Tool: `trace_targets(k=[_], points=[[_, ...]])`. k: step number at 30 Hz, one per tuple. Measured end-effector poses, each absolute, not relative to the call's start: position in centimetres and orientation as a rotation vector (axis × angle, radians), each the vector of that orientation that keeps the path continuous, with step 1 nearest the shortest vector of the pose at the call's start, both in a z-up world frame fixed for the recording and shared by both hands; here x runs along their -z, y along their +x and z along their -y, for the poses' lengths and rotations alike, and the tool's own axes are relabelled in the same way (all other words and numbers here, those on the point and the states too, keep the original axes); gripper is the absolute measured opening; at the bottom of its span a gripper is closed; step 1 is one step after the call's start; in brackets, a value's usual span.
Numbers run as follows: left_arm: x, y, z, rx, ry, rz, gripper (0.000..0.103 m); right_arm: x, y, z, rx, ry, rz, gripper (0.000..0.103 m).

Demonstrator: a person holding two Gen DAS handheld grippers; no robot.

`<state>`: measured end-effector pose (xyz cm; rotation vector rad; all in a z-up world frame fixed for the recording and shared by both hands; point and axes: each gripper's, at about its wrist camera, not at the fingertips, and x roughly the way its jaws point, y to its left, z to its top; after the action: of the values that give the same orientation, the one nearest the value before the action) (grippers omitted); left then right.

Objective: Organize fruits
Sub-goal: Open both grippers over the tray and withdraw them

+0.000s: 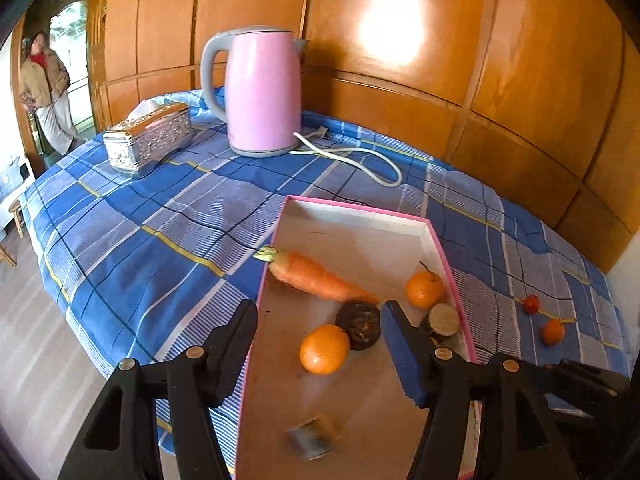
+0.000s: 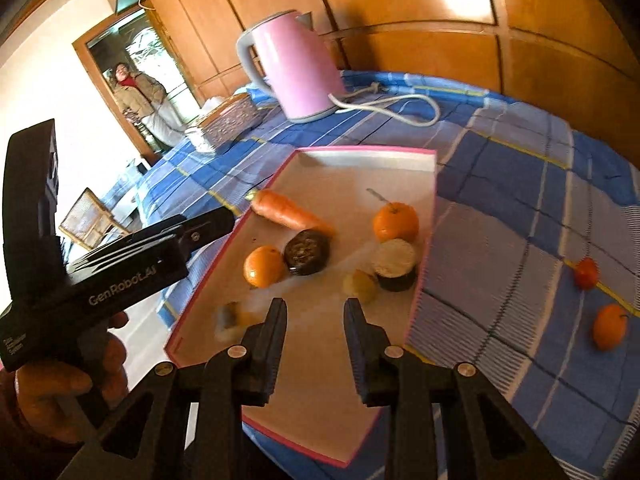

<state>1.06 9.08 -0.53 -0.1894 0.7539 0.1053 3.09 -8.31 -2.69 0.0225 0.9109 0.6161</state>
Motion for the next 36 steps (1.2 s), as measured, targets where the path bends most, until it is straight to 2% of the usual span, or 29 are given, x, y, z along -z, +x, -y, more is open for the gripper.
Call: trace_targets(k=[23,36], points=[[-0.5,1.3,-2.2,0.058,-0.052,-0.75,0.065,2.9,3.2,19.0,-0.292,0.105,-0.871,0.031],[-0.7,1.5,0.8,0.125,0.006,-0.757,0.066,4.5,2.7,26.8,-0.079,0.181,-0.899,0.037]])
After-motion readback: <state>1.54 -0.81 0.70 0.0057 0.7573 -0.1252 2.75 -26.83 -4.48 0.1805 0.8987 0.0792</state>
